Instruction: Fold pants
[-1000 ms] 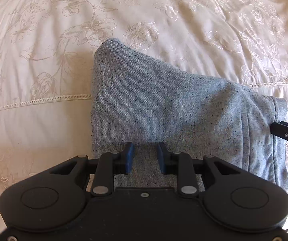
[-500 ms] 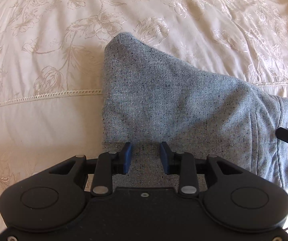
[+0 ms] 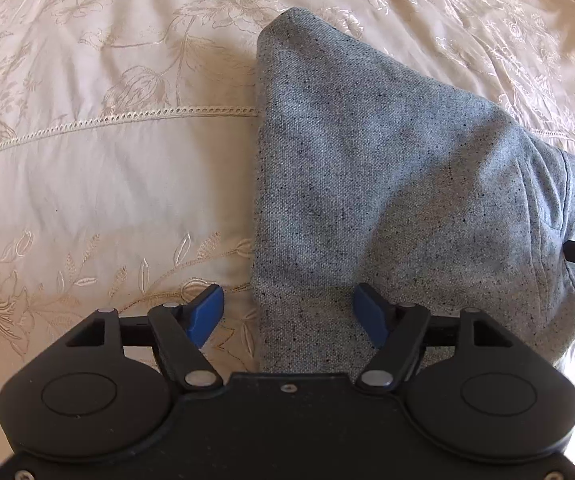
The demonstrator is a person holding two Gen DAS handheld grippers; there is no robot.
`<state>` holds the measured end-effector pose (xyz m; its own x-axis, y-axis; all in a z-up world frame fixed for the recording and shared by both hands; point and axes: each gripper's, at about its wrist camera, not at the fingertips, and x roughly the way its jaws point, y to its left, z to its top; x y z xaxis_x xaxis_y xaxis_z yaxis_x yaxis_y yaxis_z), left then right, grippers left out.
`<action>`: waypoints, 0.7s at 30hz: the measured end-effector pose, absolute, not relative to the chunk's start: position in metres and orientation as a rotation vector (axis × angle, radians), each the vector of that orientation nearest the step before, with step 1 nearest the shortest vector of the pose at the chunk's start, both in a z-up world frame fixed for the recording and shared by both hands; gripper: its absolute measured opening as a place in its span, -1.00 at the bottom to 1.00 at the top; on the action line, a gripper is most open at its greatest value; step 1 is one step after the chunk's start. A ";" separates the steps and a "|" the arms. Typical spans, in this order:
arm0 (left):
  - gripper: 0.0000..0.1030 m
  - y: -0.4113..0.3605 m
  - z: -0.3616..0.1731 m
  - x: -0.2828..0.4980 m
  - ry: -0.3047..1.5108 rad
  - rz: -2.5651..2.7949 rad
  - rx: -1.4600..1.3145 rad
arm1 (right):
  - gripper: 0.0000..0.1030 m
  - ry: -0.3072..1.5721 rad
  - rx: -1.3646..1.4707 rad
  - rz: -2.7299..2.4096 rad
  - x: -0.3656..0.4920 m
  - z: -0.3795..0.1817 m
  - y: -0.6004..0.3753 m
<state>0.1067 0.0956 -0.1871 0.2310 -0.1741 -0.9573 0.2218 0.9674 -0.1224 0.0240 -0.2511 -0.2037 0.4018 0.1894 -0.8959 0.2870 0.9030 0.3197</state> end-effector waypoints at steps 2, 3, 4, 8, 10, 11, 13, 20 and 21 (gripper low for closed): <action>0.51 0.100 -0.190 0.110 1.312 -0.290 0.016 | 0.20 1.164 0.508 -0.042 0.027 -0.209 -0.257; 0.53 0.100 -0.192 0.113 1.312 -0.297 0.004 | 0.22 1.165 0.536 -0.027 0.029 -0.212 -0.261; 0.56 0.101 -0.194 0.115 1.310 -0.302 -0.008 | 0.24 1.165 0.557 -0.015 0.030 -0.215 -0.264; 0.69 0.097 -0.198 0.123 1.286 -0.316 -0.027 | 0.30 1.161 0.637 0.036 0.037 -0.226 -0.278; 0.75 0.093 -0.202 0.129 1.275 -0.315 -0.047 | 0.31 1.157 0.653 0.056 0.039 -0.228 -0.280; 0.79 0.089 -0.204 0.134 1.270 -0.312 -0.059 | 0.31 1.150 0.659 0.070 0.040 -0.229 -0.280; 0.87 0.086 -0.209 0.142 1.269 -0.301 -0.086 | 0.32 1.137 0.667 0.093 0.042 -0.230 -0.278; -0.26 0.073 -0.192 0.141 1.239 -0.328 -0.119 | -0.20 1.193 0.552 0.146 0.065 -0.211 -0.244; -0.42 0.072 -0.186 0.138 1.220 -0.299 -0.096 | -0.26 1.184 0.500 0.147 0.065 -0.201 -0.237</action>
<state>0.1378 0.0715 -0.1864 0.3101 -0.2774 -0.9093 0.1752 0.9568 -0.2321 0.0654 -0.2365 -0.2014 0.3822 0.3665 -0.8483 0.1471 0.8822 0.4474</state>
